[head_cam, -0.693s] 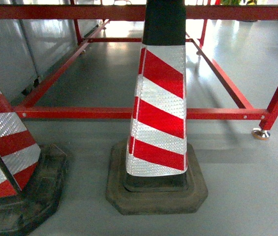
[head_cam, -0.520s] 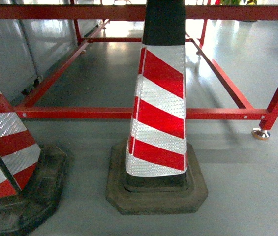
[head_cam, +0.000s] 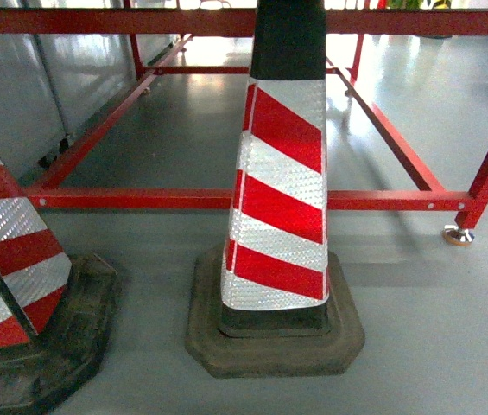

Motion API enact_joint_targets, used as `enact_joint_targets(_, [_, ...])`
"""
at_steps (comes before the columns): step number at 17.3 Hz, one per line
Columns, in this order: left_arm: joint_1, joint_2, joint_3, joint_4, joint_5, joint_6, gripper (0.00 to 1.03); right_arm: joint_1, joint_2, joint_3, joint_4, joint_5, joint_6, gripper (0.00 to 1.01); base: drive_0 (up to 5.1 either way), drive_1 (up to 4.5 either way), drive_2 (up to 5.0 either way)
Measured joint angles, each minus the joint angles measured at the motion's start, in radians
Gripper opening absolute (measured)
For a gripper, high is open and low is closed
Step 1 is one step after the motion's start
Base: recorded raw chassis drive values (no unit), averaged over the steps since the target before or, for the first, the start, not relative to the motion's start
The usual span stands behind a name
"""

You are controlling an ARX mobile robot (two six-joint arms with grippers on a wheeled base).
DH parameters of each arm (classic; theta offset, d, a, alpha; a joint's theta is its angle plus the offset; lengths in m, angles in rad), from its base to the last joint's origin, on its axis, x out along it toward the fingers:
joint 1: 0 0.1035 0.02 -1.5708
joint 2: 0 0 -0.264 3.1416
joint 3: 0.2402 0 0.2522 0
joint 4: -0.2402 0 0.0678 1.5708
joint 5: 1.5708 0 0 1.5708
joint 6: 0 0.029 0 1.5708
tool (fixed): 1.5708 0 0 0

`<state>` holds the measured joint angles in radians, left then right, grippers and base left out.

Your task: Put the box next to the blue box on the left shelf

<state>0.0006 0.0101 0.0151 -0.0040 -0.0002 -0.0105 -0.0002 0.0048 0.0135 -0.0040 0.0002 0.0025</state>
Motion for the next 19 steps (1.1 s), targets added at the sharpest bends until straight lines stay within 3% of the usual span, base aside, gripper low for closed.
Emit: enact_joint_targets(19, [0.0, 0.0, 0.0, -0.001, 0.002, 0.01, 0.98, 0.0, 0.0, 0.0, 0.0, 0.0, 0.0, 0.98, 0.0, 0.0, 0.0])
